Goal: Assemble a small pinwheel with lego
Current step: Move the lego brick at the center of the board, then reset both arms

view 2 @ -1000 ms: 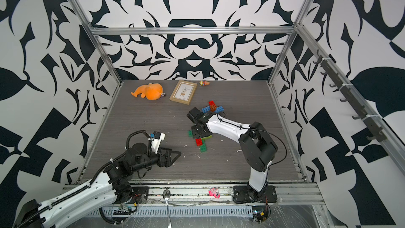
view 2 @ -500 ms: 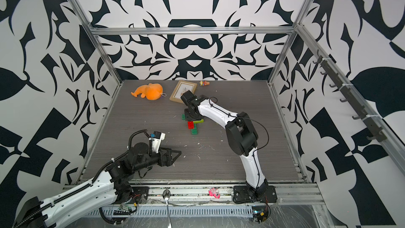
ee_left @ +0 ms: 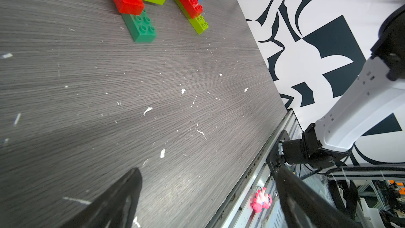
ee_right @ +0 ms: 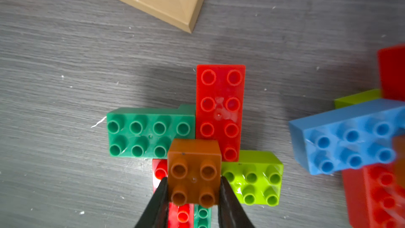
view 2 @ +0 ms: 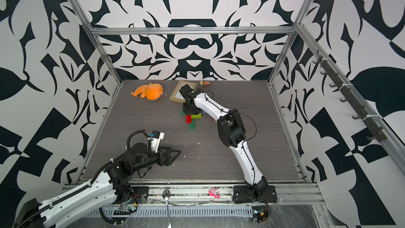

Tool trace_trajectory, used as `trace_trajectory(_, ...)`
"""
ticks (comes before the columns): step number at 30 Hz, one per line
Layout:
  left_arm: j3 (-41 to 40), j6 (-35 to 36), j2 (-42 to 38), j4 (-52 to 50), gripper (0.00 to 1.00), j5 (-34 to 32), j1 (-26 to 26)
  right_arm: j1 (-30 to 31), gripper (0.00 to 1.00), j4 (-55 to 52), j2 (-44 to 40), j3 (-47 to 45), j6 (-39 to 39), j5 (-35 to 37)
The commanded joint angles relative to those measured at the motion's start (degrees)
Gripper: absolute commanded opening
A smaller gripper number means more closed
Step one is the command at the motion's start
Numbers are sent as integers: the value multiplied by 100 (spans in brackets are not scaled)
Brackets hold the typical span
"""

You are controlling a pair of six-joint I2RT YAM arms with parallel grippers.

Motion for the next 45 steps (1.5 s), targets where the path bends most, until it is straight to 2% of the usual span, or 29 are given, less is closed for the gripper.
trace_trajectory(1,11,-72,-60,-57,100,-78,17,12,21,-218,-28,349,187,-29)
trace_trajectory(3,-5,-81,-85,-73,100,-87,13,12,21,-252,62,444,211,-48)
trace_trajectory(6,-3,-72,-151,-141,100,-116,15,12,29,-287,119,518,198,-51)
trace_trajectory(12,79,19,-199,-228,100,-241,16,14,55,29,-267,244,140,-155)
trace_trajectory(16,367,107,-36,-456,100,-437,15,12,72,-7,-540,435,12,-241)
trace_trajectory(19,665,153,98,-759,100,-799,16,12,81,-192,-840,596,-170,-220)
trace_trajectory(20,867,171,160,-1007,100,-1036,30,12,91,-235,-1055,532,-212,-149)
trace_trajectory(22,1265,241,317,-1507,100,-1509,64,-20,94,-181,-1645,198,-273,32)
trace_trajectory(27,1868,545,593,-1973,100,-2033,368,-189,97,1125,-3918,-2334,-733,580)
trace_trajectory(31,1865,781,786,-1773,100,-3315,691,-661,98,2771,-6033,-5076,-968,1468)
trace_trajectory(33,1621,927,871,-1251,100,-3835,1097,-981,98,3763,-6892,-6377,-1165,1581)
trace_trajectory(35,1512,963,994,-1040,100,-3966,1822,-1375,98,4553,-7508,-7525,-1302,1658)
trace_trajectory(37,1513,973,1063,-1095,100,-4247,2390,-1754,98,5156,-7822,-8298,-1622,1750)
trace_trajectory(39,1353,1233,1032,-838,100,-4890,2561,-2085,98,5708,-7971,-8917,-1885,1851)
trace_trajectory(43,484,2838,1053,1373,100,-5892,2582,-2730,99,7004,-7720,-9791,-1946,1918)
trace_trajectory(45,170,3193,1318,2095,100,-5780,2817,-2895,98,7458,-7320,-9947,-1978,2021)
